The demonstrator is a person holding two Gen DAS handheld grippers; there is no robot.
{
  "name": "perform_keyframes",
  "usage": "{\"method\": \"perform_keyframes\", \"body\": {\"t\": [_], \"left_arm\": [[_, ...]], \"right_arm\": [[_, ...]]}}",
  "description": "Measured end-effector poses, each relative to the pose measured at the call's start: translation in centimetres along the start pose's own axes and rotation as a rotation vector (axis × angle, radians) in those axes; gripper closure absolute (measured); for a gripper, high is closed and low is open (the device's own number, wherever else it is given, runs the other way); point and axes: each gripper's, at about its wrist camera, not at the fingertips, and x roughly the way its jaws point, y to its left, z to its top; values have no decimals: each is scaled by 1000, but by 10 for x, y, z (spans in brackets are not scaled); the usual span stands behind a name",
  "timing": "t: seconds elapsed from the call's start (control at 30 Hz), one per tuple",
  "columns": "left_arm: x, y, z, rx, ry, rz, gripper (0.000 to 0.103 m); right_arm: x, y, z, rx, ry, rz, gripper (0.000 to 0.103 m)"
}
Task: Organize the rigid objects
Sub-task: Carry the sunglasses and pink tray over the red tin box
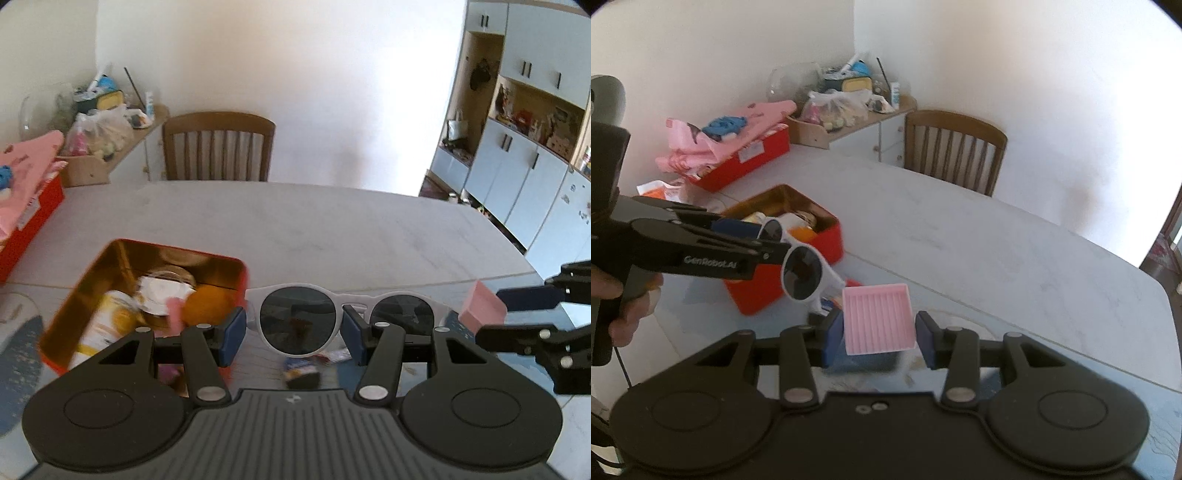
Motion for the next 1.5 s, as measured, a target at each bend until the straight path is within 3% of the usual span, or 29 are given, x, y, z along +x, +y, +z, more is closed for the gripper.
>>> {"method": "perform_keyframes", "body": {"t": [0.5,0.87,1.13,1.5], "left_arm": [[-17,98,23,-63,-40,84,48],[8,154,32,-91,-11,127,48],[42,172,38,-62,31,132,48],[86,175,44,-4,84,123,48]], "right_arm": [[45,85,46,-55,-8,40,61],[93,123,60,-83,52,33,61],[133,130,72,-92,100,-14,61],[178,140,83,-129,153,-1,61]]}}
